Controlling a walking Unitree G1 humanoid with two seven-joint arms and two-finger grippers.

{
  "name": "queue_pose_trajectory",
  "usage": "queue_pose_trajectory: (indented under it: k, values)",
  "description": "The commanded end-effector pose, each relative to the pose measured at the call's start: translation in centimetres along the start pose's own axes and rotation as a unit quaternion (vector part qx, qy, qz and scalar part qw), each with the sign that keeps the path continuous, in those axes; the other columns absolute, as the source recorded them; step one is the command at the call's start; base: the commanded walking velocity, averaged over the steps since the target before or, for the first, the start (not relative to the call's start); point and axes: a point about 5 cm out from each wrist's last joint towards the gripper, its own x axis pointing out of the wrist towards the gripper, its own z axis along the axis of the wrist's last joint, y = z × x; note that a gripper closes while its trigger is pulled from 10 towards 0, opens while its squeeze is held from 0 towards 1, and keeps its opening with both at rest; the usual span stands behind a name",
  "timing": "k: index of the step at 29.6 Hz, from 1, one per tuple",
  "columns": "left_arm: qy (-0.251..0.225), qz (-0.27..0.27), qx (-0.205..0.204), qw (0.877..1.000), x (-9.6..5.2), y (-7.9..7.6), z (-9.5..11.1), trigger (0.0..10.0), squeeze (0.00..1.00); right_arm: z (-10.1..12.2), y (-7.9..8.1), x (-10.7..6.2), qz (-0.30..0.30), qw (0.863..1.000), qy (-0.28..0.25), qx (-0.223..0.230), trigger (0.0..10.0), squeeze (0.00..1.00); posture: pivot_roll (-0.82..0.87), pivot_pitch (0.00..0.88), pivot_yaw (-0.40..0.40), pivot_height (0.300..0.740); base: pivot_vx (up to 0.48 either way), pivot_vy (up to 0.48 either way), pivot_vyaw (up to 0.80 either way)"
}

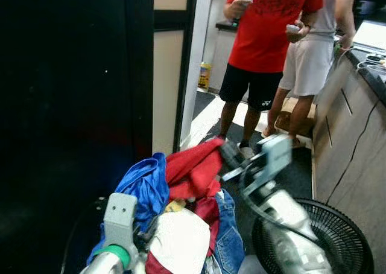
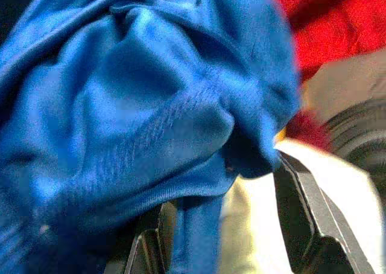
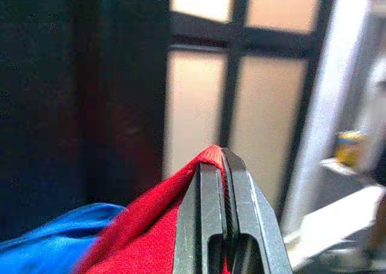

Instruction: Clothes washing

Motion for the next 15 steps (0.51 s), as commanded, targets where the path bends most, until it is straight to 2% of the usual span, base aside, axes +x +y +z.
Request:
queue_pose_trajectory:
  k: [1,3,4,7,8,12,15]
  values:
    - [-0.010,-0.029,-0.013,0.999,0.3,-1.4,0.7,10.0,0.00,1.2,-1.9,-1.0,-0.044,0.999,-0.011,-0.022,10.0,0.00,0.04,0.137,-0.034,0.740,0.000,0.000,0.00]
    - [-0.024,-0.047,-0.023,0.998,0.7,-2.3,1.5,10.0,0.00,1.7,-2.9,-1.8,-0.066,0.997,-0.005,-0.041,10.0,0.00,0.02,0.134,-0.025,0.740,0.000,0.000,0.00]
    - [-0.024,-0.047,-0.023,0.998,0.7,-2.3,1.5,10.0,0.00,1.7,-2.9,-1.8,-0.066,0.997,-0.005,-0.041,10.0,0.00,0.02,0.134,-0.025,0.740,0.000,0.000,0.00]
    - [-0.045,-0.080,-0.039,0.995,1.5,-3.9,2.9,10.0,0.00,3.5,-4.8,-2.9,-0.124,0.990,-0.018,-0.064,10.0,0.00,0.01,0.131,-0.015,0.740,0.000,0.000,0.00]
    - [-0.045,-0.080,-0.039,0.995,1.5,-3.9,2.9,10.0,0.00,3.5,-4.8,-2.9,-0.124,0.990,-0.018,-0.064,10.0,0.00,0.01,0.131,-0.015,0.740,0.000,0.000,0.00]
    - [-0.046,-0.101,-0.035,0.993,2.3,-4.4,3.4,10.0,0.00,8.5,-6.1,-1.8,-0.164,0.979,-0.111,-0.037,10.0,0.00,-0.03,0.120,0.026,0.740,0.000,0.000,0.00]
    - [-0.042,-0.105,-0.035,0.993,2.5,-4.5,3.4,10.0,0.00,9.6,-6.3,-1.6,-0.169,0.977,-0.129,-0.028,10.0,0.00,-0.04,0.117,0.036,0.740,0.000,0.000,0.00]
